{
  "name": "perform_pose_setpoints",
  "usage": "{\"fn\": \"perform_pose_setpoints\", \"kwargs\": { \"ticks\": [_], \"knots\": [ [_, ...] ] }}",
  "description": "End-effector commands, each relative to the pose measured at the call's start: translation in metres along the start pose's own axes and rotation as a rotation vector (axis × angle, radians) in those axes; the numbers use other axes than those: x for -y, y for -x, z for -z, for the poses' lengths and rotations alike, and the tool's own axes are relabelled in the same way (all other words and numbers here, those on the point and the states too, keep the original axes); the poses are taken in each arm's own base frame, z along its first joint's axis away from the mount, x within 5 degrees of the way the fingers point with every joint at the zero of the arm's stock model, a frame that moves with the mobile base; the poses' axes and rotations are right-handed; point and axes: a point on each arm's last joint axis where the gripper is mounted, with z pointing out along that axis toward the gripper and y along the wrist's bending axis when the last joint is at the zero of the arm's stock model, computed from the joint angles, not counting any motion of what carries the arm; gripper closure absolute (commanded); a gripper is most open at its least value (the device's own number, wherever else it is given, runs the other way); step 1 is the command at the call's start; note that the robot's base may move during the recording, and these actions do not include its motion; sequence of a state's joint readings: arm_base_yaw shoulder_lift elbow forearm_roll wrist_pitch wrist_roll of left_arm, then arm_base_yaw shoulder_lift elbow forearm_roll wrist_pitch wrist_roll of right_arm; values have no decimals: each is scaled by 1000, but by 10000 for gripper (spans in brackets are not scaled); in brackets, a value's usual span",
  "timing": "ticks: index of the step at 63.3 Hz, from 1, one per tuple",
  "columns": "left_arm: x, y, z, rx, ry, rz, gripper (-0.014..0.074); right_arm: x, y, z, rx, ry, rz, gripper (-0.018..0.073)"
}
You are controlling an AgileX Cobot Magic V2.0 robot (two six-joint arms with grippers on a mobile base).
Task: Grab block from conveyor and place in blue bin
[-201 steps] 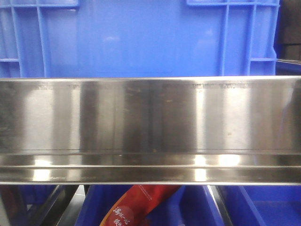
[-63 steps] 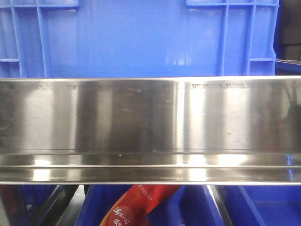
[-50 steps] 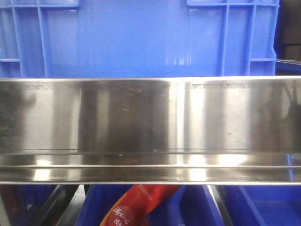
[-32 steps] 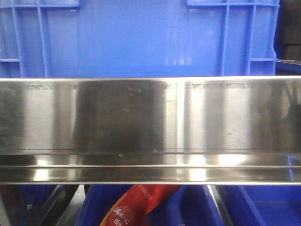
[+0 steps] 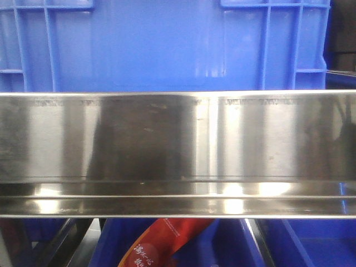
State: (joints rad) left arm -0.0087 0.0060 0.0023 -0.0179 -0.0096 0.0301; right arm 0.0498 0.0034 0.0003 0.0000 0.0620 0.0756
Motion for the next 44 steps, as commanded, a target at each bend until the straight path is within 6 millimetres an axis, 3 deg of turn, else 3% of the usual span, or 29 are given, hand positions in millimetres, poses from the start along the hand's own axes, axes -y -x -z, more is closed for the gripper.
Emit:
{"fn": "perform_pose_setpoints", "kwargs": {
  "ticks": [1, 44],
  "knots": [
    [0, 2, 1, 16, 3, 3, 708, 0, 2, 0, 21, -4, 5, 721],
    [0, 2, 1, 16, 3, 3, 708, 0, 2, 0, 21, -4, 5, 721]
  ]
}}
